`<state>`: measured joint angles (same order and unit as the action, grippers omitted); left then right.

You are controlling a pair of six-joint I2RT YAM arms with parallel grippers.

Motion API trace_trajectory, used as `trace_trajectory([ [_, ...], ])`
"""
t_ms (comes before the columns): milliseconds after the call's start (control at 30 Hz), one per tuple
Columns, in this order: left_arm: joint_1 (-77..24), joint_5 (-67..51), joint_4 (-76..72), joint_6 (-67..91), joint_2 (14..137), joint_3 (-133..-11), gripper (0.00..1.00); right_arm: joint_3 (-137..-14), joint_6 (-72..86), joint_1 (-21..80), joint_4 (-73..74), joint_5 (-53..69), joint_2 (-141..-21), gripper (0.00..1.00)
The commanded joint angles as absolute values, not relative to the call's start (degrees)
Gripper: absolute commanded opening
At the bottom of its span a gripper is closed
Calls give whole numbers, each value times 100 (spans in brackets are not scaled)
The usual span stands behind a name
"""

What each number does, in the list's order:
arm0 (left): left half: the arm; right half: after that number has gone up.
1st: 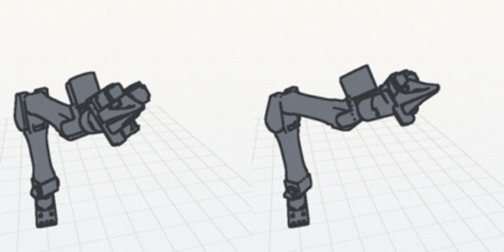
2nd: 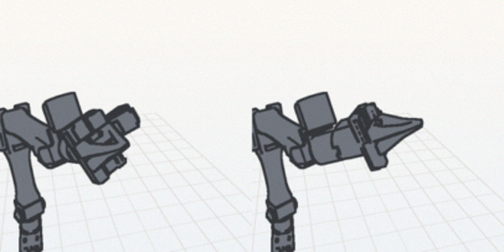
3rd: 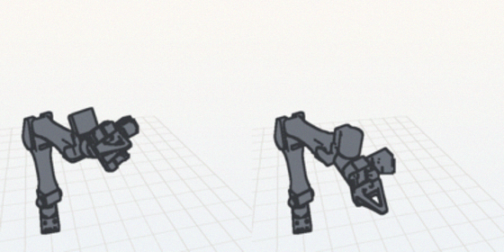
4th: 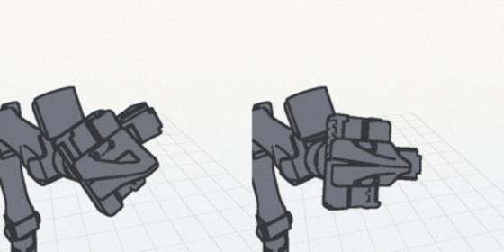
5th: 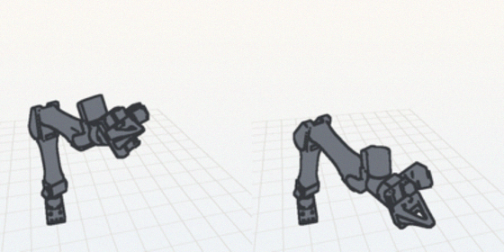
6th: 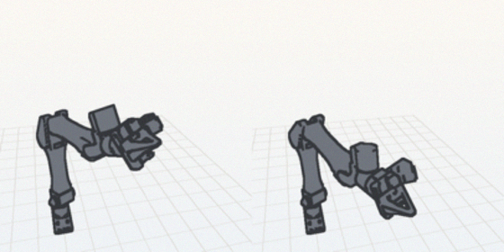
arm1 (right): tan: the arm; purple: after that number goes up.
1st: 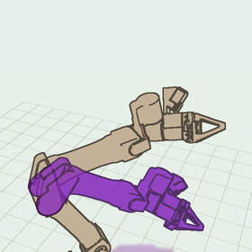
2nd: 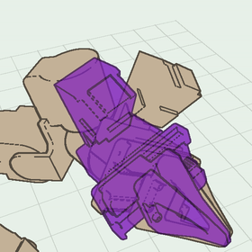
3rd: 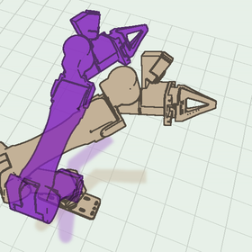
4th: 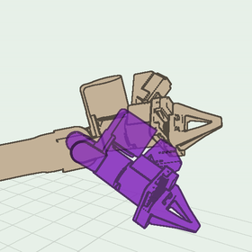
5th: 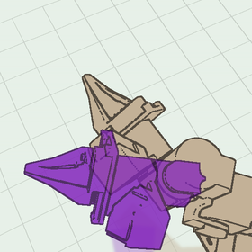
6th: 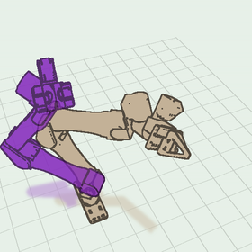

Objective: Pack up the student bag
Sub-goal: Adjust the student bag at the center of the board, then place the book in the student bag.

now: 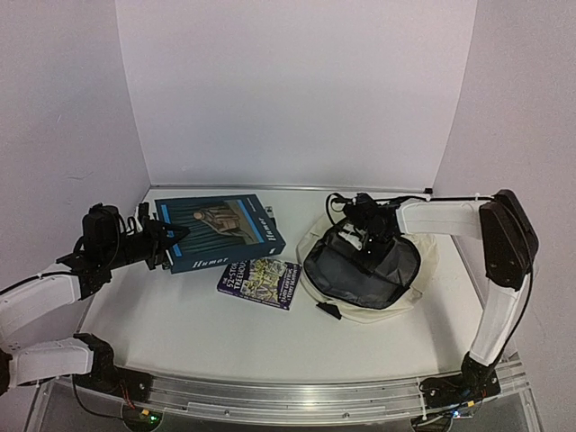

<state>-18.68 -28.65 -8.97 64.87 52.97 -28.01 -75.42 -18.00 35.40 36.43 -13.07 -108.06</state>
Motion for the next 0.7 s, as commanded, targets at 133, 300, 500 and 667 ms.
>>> trace_trajectory([
  [133,-1907,-2759,-1009,6461,4995,-2849,8,-7430,-2090,3559,3052,-2468,-11330,53],
  [300,-1929,-2847,-1106,6470,5046,-2849,9,-7629,-1815,3560,3119,-2339,-11035,8],
  [500,-2134,-3220,-2046,6632,5450,-2666,9,-8198,-1445,3552,3615,-1706,-10462,0],
  [667,-2823,-3108,-2326,6391,5959,-2951,9,-8537,-1353,3525,3793,-1587,-10330,0],
])
